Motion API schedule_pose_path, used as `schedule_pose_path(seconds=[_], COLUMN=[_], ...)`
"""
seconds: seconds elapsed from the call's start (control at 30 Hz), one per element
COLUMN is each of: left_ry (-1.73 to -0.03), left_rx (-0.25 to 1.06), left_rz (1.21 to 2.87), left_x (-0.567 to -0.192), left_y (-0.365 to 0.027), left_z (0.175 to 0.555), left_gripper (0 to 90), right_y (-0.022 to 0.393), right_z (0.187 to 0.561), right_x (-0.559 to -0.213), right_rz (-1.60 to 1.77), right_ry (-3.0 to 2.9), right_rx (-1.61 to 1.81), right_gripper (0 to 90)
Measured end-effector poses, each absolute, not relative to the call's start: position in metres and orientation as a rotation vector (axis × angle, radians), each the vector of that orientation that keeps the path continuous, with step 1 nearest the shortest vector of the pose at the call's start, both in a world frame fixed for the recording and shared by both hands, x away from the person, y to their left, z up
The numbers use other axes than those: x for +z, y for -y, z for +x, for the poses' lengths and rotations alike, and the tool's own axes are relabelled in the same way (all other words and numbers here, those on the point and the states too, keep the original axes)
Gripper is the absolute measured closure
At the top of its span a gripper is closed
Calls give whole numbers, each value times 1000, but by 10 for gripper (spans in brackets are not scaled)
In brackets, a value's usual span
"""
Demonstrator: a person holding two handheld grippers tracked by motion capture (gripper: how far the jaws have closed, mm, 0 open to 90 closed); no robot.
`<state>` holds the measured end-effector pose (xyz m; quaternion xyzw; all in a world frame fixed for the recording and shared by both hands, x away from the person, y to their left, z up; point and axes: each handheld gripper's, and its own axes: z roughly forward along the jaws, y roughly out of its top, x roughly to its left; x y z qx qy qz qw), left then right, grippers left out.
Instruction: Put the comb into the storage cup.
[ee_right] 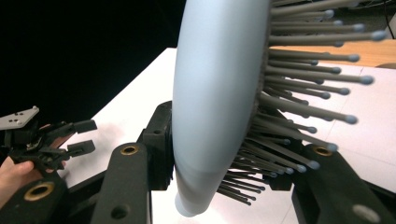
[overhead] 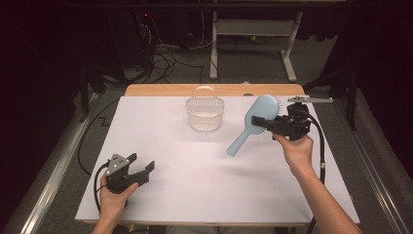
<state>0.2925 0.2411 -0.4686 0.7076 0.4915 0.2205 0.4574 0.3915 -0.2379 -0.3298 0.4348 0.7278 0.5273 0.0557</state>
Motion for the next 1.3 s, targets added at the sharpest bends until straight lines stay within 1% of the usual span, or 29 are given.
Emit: schedule_pose_path(seconds=[0.53, 1.3], left_ry=[-1213, -1205], left_rx=[541, 535], left_rz=[1745, 1756], left_x=[-470, -470], left_y=[-241, -240], left_z=[293, 293], left_gripper=[246, 249], right_y=[233, 215], right_z=[404, 426], right_x=[-318, -299], right_rz=[1313, 1290], right_ry=[-2196, -2185], right_rx=[1589, 1597], right_gripper=[550, 550])
